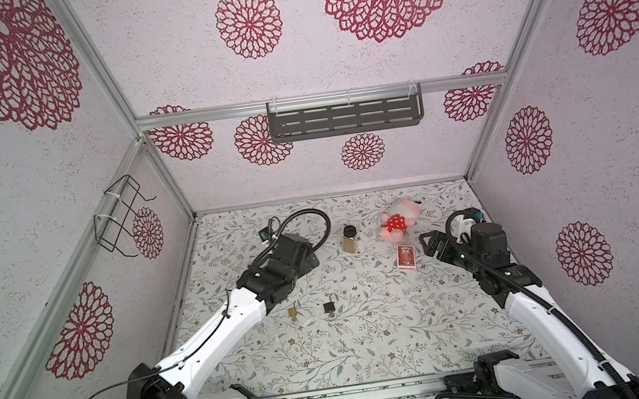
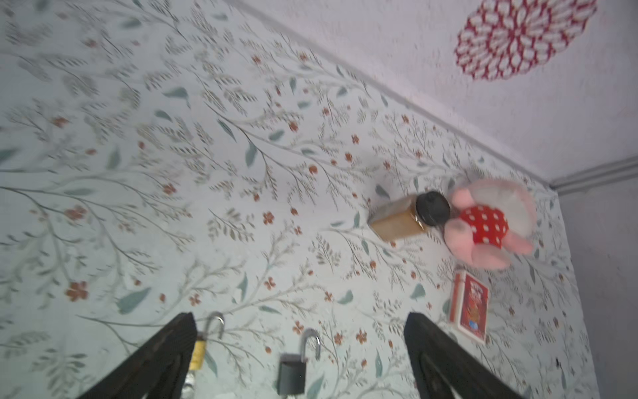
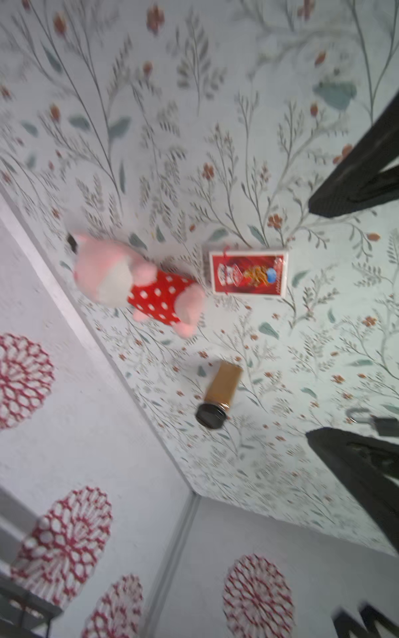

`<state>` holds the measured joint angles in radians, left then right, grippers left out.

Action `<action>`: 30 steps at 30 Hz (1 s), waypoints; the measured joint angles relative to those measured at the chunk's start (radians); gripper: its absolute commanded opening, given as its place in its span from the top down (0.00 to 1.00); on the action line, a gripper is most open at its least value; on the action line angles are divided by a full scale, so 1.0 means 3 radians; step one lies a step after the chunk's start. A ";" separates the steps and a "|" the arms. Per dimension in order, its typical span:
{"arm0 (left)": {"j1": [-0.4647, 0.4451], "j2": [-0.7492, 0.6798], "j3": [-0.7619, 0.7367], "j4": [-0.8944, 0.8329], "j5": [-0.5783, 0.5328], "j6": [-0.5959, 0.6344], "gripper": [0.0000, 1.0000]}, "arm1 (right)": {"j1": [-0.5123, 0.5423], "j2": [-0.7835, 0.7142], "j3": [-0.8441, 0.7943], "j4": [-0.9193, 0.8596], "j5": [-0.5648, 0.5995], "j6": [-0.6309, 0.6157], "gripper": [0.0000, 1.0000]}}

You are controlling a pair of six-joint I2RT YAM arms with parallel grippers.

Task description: Unlock with the key

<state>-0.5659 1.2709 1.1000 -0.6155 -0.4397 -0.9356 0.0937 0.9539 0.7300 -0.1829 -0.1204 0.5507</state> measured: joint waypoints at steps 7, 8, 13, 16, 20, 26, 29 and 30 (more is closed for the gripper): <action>0.1335 -0.0599 -0.0510 0.0231 -0.0608 0.0684 0.02 | -0.0369 0.0257 -0.0271 0.0429 0.0834 -0.0378 0.01; 0.1516 -0.0641 -0.0666 0.0364 -0.0673 0.0806 0.03 | -0.0385 0.0313 -0.0370 0.0559 0.0956 -0.0469 0.01; 0.2017 -0.0483 -0.1603 0.1418 -0.0726 0.1462 0.03 | -0.0493 0.0698 -0.1010 0.1431 0.1396 -0.0914 0.01; 0.2029 -0.0207 -0.2116 0.2344 -0.0544 0.1813 0.03 | -0.0534 0.0983 -0.1294 0.1979 0.1441 -0.1101 0.01; 0.2037 0.0256 -0.2422 0.3391 -0.0292 0.2145 0.03 | -0.0546 0.1329 -0.1373 0.2528 0.1322 -0.1289 0.01; 0.2098 0.0434 -0.2504 0.4561 0.0173 0.2516 0.03 | -0.0547 0.1549 -0.1250 0.3065 0.0847 -0.1492 0.01; 0.2223 0.0778 -0.2628 0.5226 0.0395 0.2567 0.03 | -0.0558 0.1550 -0.1245 0.3208 0.0635 -0.1556 0.01; 0.2249 0.0904 -0.2664 0.5358 0.0468 0.2575 0.03 | -0.0559 0.1553 -0.1259 0.3286 0.0557 -0.1574 0.01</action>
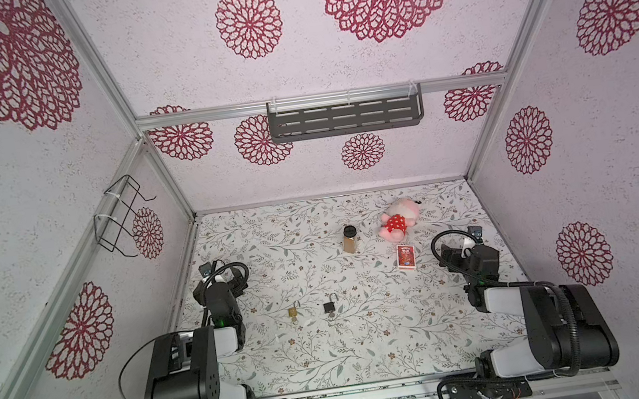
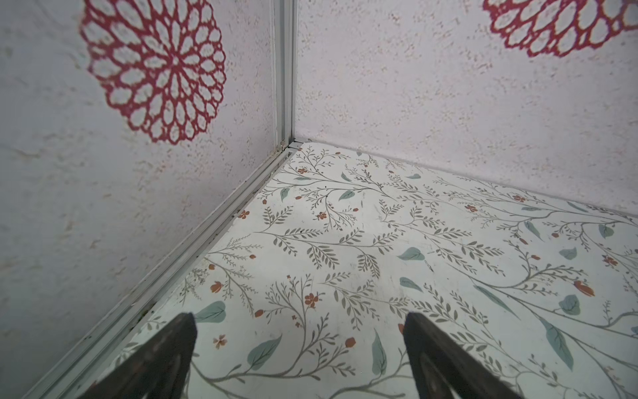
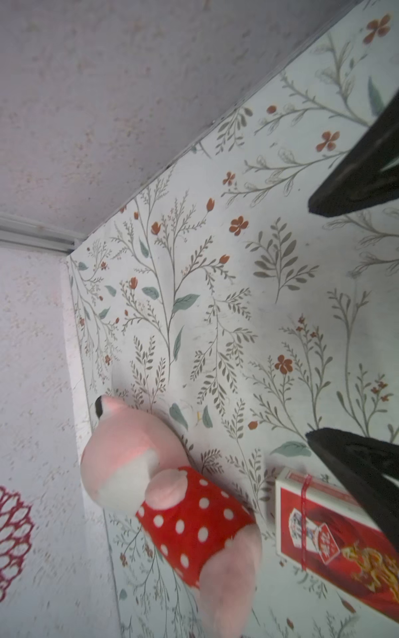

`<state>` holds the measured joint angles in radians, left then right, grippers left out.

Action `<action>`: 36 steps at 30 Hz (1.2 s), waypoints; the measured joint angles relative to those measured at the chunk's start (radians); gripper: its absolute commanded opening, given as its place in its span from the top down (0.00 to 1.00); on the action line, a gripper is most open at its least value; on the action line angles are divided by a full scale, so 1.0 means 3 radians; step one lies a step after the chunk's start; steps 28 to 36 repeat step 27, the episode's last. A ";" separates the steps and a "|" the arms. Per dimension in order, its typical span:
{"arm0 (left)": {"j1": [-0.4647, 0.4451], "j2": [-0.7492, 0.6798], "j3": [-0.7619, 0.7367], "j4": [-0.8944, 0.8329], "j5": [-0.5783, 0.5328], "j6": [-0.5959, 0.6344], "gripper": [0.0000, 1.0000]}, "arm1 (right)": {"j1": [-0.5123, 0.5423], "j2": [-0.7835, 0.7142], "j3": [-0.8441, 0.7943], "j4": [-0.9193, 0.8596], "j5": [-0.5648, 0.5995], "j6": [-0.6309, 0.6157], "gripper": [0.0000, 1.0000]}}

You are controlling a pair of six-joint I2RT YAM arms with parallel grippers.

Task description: Unlock with the key

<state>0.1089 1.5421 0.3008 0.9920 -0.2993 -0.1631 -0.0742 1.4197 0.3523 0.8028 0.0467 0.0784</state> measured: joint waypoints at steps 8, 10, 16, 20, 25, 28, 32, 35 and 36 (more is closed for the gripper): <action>0.0045 0.0072 0.0328 -0.0164 0.0052 -0.0028 0.03 | 0.0086 0.0373 -0.0373 0.0875 -0.0154 -0.0092 0.01; 0.0037 0.0072 0.0351 -0.0156 0.0034 -0.0028 0.03 | 0.0149 0.0412 -0.0360 0.0921 -0.0120 -0.0120 0.01; 0.0000 0.0072 0.0341 -0.0187 -0.0037 -0.0014 0.03 | 0.0201 0.0412 -0.0352 0.1050 -0.0008 -0.0148 0.01; -0.0006 0.0072 0.0341 -0.0188 -0.0067 -0.0006 0.03 | 0.0201 0.0412 -0.0352 0.1097 0.0019 -0.0148 0.01; -0.0006 0.0072 0.0347 -0.0242 -0.0076 -0.0005 0.03 | 0.0201 0.0412 -0.0352 0.1101 0.0022 -0.0148 0.01; -0.0006 0.0072 0.0347 -0.0251 -0.0074 -0.0005 0.03 | 0.0201 0.0412 -0.0352 0.1100 0.0022 -0.0148 0.01; -0.0006 0.0072 0.0347 -0.0251 -0.0074 -0.0005 0.03 | 0.0201 0.0412 -0.0352 0.1100 0.0022 -0.0148 0.01; -0.0006 0.0072 0.0347 -0.0251 -0.0074 -0.0005 0.03 | 0.0201 0.0412 -0.0352 0.1100 0.0022 -0.0148 0.01; -0.0006 0.0072 0.0347 -0.0251 -0.0074 -0.0005 0.03 | 0.0201 0.0412 -0.0352 0.1100 0.0022 -0.0148 0.01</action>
